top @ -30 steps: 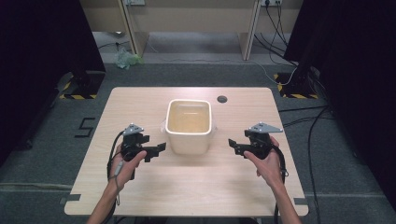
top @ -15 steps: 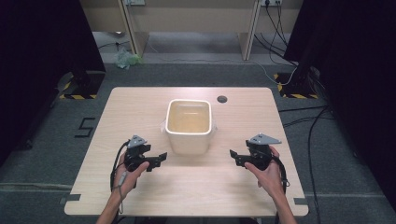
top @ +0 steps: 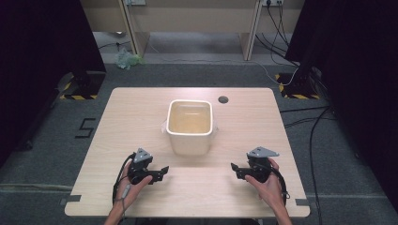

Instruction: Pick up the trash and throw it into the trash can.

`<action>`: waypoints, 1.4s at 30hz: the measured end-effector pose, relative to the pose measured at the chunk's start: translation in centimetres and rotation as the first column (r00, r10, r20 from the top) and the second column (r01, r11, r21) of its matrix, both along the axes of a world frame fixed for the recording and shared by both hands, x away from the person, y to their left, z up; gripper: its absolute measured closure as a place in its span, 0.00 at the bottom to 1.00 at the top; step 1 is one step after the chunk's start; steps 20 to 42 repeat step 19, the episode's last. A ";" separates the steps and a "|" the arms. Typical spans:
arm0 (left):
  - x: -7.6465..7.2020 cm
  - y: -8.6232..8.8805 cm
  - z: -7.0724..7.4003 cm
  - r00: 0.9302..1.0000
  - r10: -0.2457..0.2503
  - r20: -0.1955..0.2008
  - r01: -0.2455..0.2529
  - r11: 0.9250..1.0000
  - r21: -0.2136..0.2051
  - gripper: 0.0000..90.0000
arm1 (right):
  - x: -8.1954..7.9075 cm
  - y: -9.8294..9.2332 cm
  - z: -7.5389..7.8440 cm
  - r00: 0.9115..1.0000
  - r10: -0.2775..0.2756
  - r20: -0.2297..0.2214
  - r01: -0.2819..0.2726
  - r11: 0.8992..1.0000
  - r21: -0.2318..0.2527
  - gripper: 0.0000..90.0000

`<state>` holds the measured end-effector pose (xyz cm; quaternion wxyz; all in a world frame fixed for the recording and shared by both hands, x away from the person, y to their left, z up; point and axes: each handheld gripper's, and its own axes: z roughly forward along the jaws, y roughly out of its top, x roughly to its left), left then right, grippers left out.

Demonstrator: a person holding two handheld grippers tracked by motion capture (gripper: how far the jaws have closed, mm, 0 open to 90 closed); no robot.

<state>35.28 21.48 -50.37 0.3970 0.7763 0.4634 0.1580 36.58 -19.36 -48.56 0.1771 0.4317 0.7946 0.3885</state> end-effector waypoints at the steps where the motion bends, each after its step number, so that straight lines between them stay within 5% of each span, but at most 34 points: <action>1: -0.1 0.0 -0.1 1.000 0.000 0.001 0.000 1.000 -0.002 0.20 | -0.1 0.0 -0.2 1.000 0.000 -0.004 0.000 1.000 -0.002 0.24; 5: -0.6 0.0 -0.6 1.000 -0.004 0.005 0.004 1.000 -0.006 0.20 | -0.5 0.0 -0.7 1.000 -0.001 -0.013 0.001 1.000 -0.018 0.24; 15: -1.2 -0.1 -1.7 1.000 -0.016 -0.003 0.016 0.998 0.060 0.19 | -1.6 -0.4 -2.1 0.999 -0.013 -0.031 0.012 1.000 -0.028 0.24; 19: -1.3 -0.2 -1.9 1.000 -0.022 0.014 0.021 0.997 0.079 0.18 | -1.7 -0.5 -2.9 0.999 -0.024 -0.029 0.022 0.997 -0.078 0.22; 42: -1.3 -0.2 -1.9 1.000 -0.022 0.014 0.021 0.997 0.079 0.18 | -1.7 -0.5 -2.9 0.999 -0.024 -0.029 0.022 0.997 -0.078 0.22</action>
